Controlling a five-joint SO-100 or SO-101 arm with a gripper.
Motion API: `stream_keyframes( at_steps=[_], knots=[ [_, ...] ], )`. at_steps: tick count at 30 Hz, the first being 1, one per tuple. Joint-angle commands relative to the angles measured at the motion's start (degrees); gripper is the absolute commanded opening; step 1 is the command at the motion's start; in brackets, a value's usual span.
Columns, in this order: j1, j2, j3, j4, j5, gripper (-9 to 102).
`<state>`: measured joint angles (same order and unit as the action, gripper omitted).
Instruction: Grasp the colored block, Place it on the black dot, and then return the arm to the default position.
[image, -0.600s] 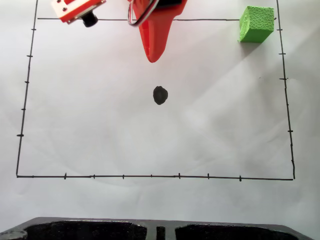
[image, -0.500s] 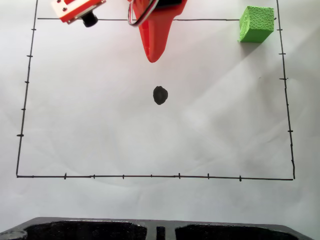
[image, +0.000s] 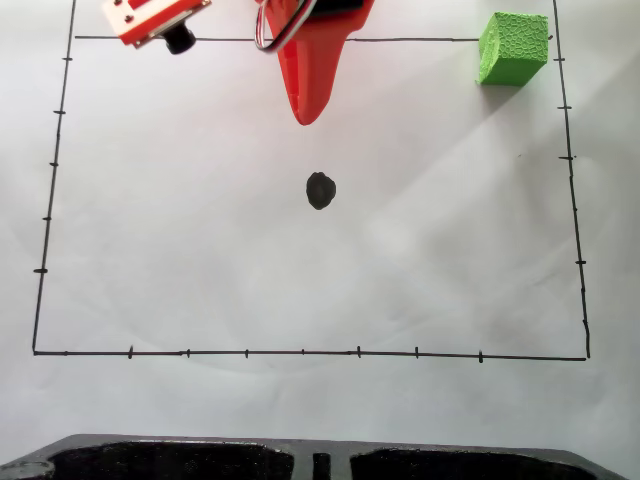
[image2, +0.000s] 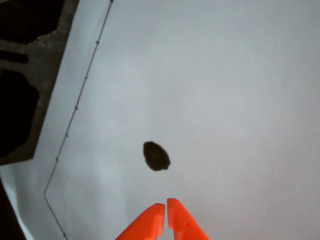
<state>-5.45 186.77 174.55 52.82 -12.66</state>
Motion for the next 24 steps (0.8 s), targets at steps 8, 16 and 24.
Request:
stream_keyframes(
  at_steps=[8,16,24],
  knots=[
    [0.3,0.6,-0.7,0.0,1.1,0],
    [0.3,-1.0,-1.3,-0.5,6.0,0],
    [-1.9,-13.8,-8.9,-2.5,11.2,0]
  ],
)
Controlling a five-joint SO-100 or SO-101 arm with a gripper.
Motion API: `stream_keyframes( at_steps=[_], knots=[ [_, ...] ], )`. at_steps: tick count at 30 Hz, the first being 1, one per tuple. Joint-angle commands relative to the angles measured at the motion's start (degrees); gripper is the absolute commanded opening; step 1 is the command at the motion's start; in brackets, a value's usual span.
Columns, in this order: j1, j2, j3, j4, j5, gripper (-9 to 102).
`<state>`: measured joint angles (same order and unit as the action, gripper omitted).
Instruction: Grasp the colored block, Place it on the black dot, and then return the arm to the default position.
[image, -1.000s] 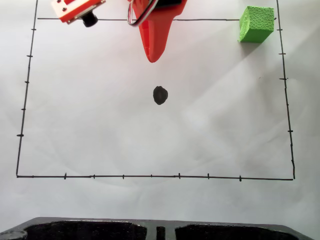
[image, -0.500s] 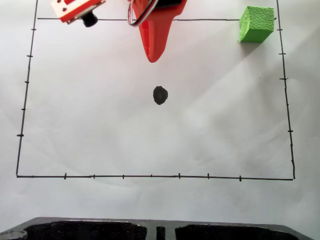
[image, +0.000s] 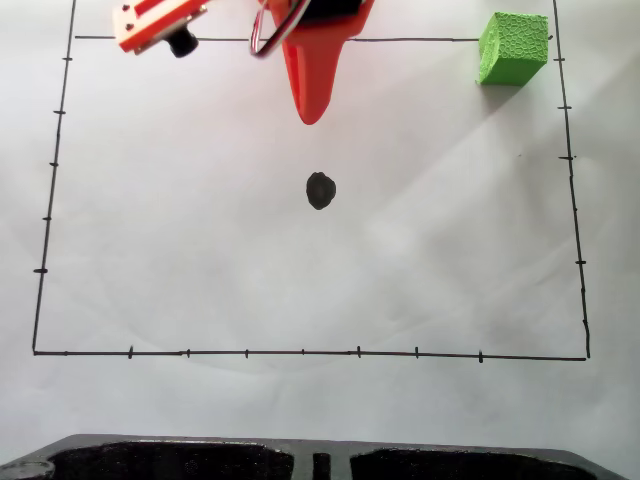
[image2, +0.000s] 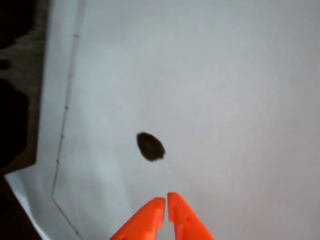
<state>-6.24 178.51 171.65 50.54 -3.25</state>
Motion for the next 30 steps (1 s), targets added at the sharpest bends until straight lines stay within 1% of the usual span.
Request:
stream_keyframes(
  at_steps=[1,5,12,18,25,30],
  knots=[
    [-1.5,-8.0,-8.2,0.5,3.3,0],
    [-3.0,-16.0,-17.0,4.0,8.9,0],
    [-5.7,-26.5,-31.6,16.4,18.9,0],
    [-10.0,-32.7,-39.8,22.0,25.7,0],
    [-19.1,-42.5,-49.9,30.7,35.6,0],
    [-26.5,-47.2,-54.0,34.7,41.2,0]
  ],
)
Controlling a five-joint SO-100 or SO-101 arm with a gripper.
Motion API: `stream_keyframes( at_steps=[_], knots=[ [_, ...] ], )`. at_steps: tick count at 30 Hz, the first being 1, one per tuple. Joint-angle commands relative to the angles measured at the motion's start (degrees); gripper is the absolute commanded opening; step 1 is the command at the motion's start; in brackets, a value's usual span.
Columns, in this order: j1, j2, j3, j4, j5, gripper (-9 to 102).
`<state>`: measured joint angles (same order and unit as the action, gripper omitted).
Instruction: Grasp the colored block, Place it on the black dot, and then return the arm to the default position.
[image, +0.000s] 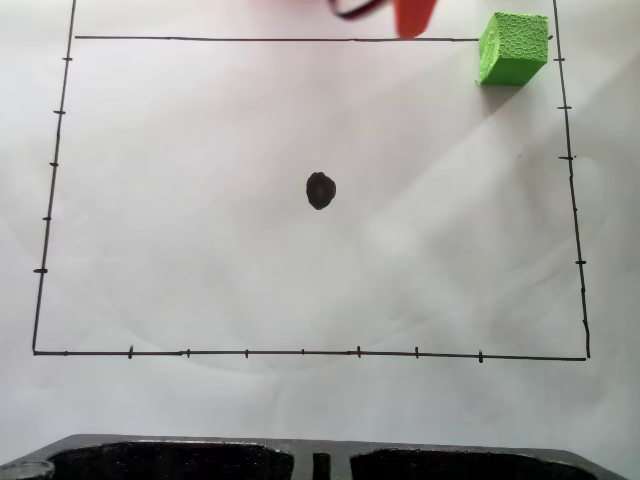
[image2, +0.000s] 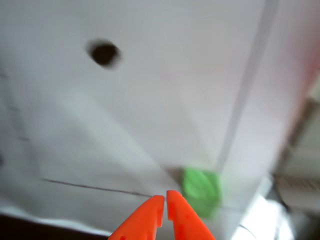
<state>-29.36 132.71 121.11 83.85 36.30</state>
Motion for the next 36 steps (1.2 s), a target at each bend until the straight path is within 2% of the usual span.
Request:
stream_keyframes(
  at_steps=[1,6,11,20,22,25,29,36],
  knots=[
    [-5.1,-2.3,-3.9,1.6,1.6,0],
    [-10.6,-5.7,-5.1,-0.2,2.5,0],
    [-17.7,-11.2,-8.3,3.3,10.3,0],
    [-22.9,-17.5,-11.5,6.5,19.9,0],
    [-23.7,-19.2,-12.2,6.6,21.7,6],
    [-24.9,-21.1,-12.4,6.2,22.7,4],
    [-26.2,-23.8,-13.0,6.2,24.4,20],
    [-30.1,-26.5,-15.7,8.4,28.3,41]
  ],
)
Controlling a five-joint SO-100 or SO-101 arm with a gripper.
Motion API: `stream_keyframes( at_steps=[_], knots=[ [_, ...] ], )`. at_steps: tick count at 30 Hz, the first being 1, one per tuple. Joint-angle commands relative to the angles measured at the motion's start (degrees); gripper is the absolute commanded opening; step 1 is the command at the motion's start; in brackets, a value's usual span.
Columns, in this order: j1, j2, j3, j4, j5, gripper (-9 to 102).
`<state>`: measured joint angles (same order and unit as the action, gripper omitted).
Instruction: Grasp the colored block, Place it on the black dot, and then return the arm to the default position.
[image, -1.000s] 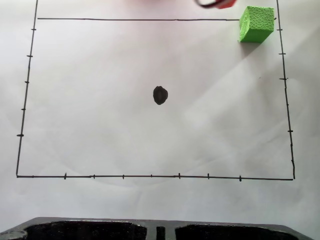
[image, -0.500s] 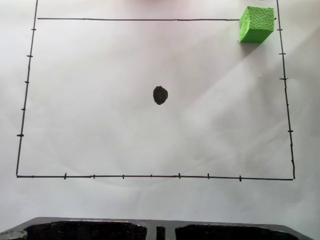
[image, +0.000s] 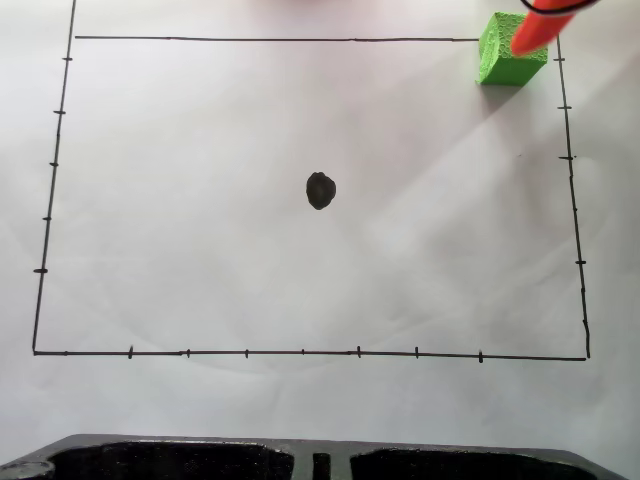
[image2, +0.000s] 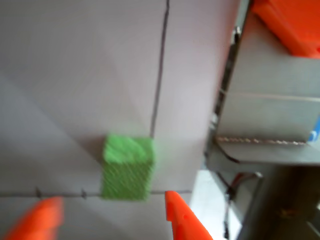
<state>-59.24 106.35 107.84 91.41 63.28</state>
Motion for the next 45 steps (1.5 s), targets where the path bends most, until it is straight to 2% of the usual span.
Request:
stream_keyframes(
  at_steps=[1,9,27,34,45],
  knots=[
    [-0.5,-0.6,-2.7,1.2,1.8,42],
    [-2.4,-2.9,-2.9,1.8,3.0,46],
    [-0.6,-13.7,-2.9,-1.8,0.8,44],
    [0.3,-17.9,-3.3,-4.7,-1.6,41],
    [0.5,-20.4,-5.4,-6.8,-3.7,31]
  ],
)
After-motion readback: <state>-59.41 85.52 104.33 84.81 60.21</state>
